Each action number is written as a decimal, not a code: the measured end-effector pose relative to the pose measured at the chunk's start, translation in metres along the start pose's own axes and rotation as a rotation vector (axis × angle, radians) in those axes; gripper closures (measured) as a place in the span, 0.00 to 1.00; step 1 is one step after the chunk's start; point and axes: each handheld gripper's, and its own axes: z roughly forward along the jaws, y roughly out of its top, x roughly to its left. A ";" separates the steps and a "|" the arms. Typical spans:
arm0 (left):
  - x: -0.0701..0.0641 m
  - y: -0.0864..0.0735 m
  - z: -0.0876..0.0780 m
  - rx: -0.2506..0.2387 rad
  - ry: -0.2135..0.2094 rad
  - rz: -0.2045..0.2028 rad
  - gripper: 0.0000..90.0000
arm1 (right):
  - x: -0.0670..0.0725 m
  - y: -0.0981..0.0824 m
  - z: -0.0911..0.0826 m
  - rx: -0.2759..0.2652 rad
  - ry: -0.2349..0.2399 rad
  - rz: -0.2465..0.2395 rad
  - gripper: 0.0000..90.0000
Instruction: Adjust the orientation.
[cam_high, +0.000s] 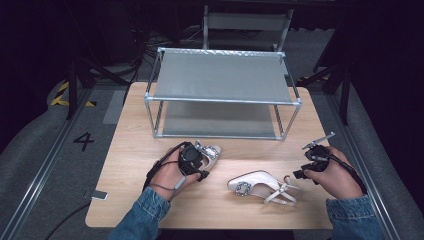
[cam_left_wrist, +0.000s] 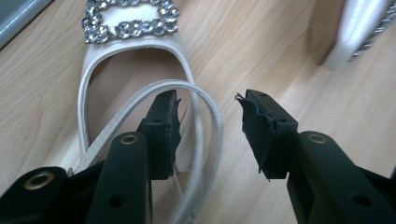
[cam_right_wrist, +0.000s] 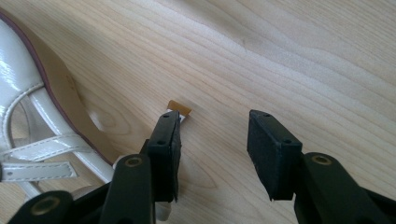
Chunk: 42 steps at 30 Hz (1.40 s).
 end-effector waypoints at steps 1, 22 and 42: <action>0.000 0.000 0.000 0.000 0.000 0.000 0.64 | 0.000 0.000 0.000 0.000 0.000 0.000 0.62; -0.005 0.012 0.029 0.111 0.079 0.007 0.77 | -0.002 -0.008 0.004 0.018 -0.001 0.015 0.61; 0.001 0.012 0.006 0.022 0.150 0.040 0.96 | -0.003 -0.009 0.004 0.015 -0.005 0.015 0.61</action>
